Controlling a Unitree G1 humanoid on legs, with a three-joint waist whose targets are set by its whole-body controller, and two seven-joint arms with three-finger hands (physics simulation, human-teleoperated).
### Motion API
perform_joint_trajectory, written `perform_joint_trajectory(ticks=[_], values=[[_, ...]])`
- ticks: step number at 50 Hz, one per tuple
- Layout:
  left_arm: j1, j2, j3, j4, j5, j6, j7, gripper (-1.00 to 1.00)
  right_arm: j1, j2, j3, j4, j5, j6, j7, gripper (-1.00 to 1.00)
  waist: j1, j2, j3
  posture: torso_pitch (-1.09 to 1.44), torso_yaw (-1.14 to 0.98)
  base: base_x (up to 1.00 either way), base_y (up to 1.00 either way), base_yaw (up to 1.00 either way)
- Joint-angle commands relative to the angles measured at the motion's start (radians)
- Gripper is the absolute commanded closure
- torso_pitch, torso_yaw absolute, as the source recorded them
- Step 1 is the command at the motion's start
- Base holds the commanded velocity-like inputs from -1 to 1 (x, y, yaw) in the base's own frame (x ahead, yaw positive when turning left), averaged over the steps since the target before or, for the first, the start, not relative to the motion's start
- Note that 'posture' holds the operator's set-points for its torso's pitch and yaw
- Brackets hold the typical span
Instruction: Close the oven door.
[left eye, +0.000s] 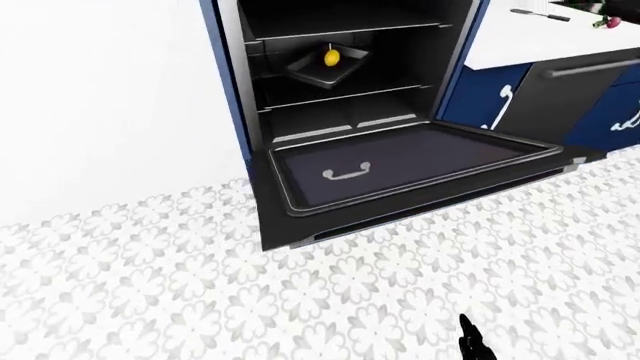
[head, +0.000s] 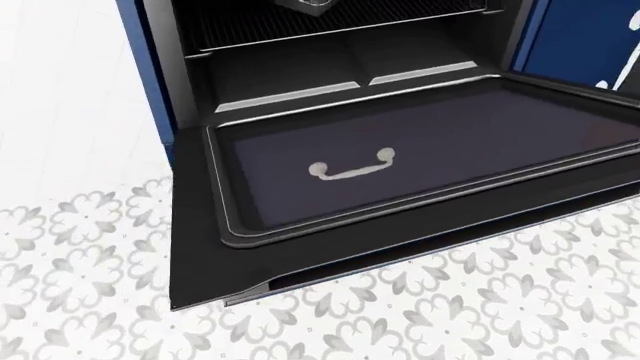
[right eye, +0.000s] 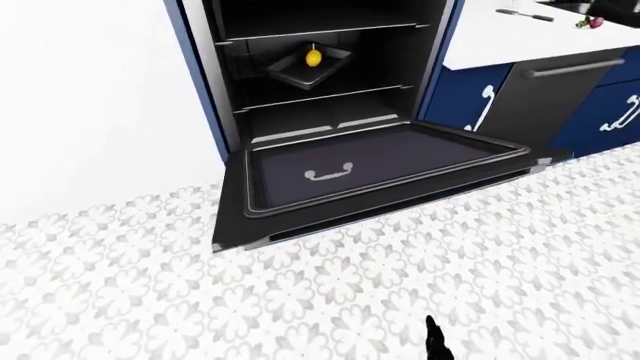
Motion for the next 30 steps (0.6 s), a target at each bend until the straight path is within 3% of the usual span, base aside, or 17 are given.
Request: perform_joint_trajectory(ticks=[1, 3, 7, 9, 10, 11, 12, 14, 21, 24, 26, 27, 28, 30], values=[[-0.002, 0.027, 0.013, -0.017, -0.011, -0.029, 0.003, -1.0, -0.013, -0.007, -0.001, -0.019, 0.003, -0.026, 0.004, -1.0, 0.001, 0.001, -0.008, 0.0, 0.0, 0.0, 0.4, 0.0], [-0.004, 0.027, 0.013, -0.017, -0.011, -0.029, 0.003, -1.0, -0.014, -0.008, -0.002, -0.019, 0.003, -0.025, 0.005, -1.0, 0.005, 0.014, -0.005, 0.0, 0.0, 0.0, 0.4, 0.0], [-0.003, 0.027, 0.012, -0.017, -0.011, -0.032, 0.004, -1.0, -0.015, -0.008, -0.003, -0.018, 0.002, -0.025, 0.006, -1.0, 0.007, 0.075, 0.006, 0.0, 0.0, 0.0, 0.4, 0.0], [-0.003, 0.027, 0.012, -0.017, -0.011, -0.032, 0.003, -1.0, -0.015, -0.009, -0.003, -0.018, 0.002, -0.025, 0.006, -1.0, 0.01, 0.135, -0.005, 0.0, 0.0, 0.0, 0.39, 0.0], [-0.002, 0.027, 0.012, -0.017, -0.011, -0.032, 0.003, -1.0, -0.014, -0.008, -0.003, -0.018, 0.001, -0.025, 0.006, -1.0, 0.018, 0.188, -0.019, 0.0, 0.0, 0.0, 0.41, 0.0], [-0.002, 0.026, 0.012, -0.017, -0.011, -0.032, 0.004, -1.0, -0.013, -0.007, -0.003, -0.018, 0.0, -0.026, 0.005, -1.0, 0.023, 0.131, -0.008, 0.0, 0.0, 0.0, 0.4, 0.0], [-0.002, 0.026, 0.012, -0.017, -0.011, -0.032, 0.003, -1.0, -0.012, -0.006, -0.002, -0.018, 0.0, -0.027, 0.003, -1.0, 0.024, 0.136, -0.002, 0.0, 0.0, 0.0, 0.41, 0.0], [-0.002, 0.026, 0.012, -0.017, -0.011, -0.032, 0.003, -1.0, -0.013, -0.006, -0.002, -0.018, 0.0, -0.026, 0.003, -1.0, 0.031, 0.121, -0.003, 0.0, 0.0, 0.0, 0.39, 0.0], [-0.001, 0.025, 0.011, -0.017, -0.013, -0.033, 0.003, -1.0, -0.018, -0.01, -0.006, -0.017, -0.001, -0.021, 0.009, -1.0, 0.019, 0.053, 0.009, 0.0, 0.0, 0.0, 0.39, 0.0], [-0.002, 0.025, 0.009, -0.017, -0.012, -0.032, 0.004, -1.0, -0.02, -0.01, -0.008, -0.017, -0.001, -0.019, 0.011, -1.0, 0.016, 0.012, 0.008, 0.0, 0.0, 0.0, 0.4, 0.0], [-0.003, 0.025, 0.009, -0.017, -0.012, -0.032, 0.004, -1.0, -0.021, -0.011, -0.009, -0.017, -0.003, -0.019, 0.011, -1.0, 0.01, -0.038, -0.009, 0.0, 0.0, 0.0, 0.39, 0.0], [-0.003, 0.025, 0.009, -0.017, -0.012, -0.031, 0.004, -1.0, -0.02, -0.01, -0.009, -0.017, -0.003, -0.02, 0.01, -1.0, -0.001, 0.018, 0.006, 0.0, 0.0, 0.0, 0.4, 0.0], [-0.004, 0.025, 0.01, -0.017, -0.013, -0.031, 0.004, -1.0, -0.02, -0.009, -0.009, -0.017, -0.003, -0.02, 0.01, -1.0, 0.005, -0.001, 0.0, 0.0, 0.0, 0.0, 0.4, 0.0], [-0.005, 0.025, 0.01, -0.017, -0.013, -0.03, 0.004, -1.0, -0.018, -0.006, -0.008, -0.018, -0.003, -0.024, 0.008, -1.0, 0.0, 0.0, -0.009, 0.0, 0.0, 0.0, 0.4, 0.0]])
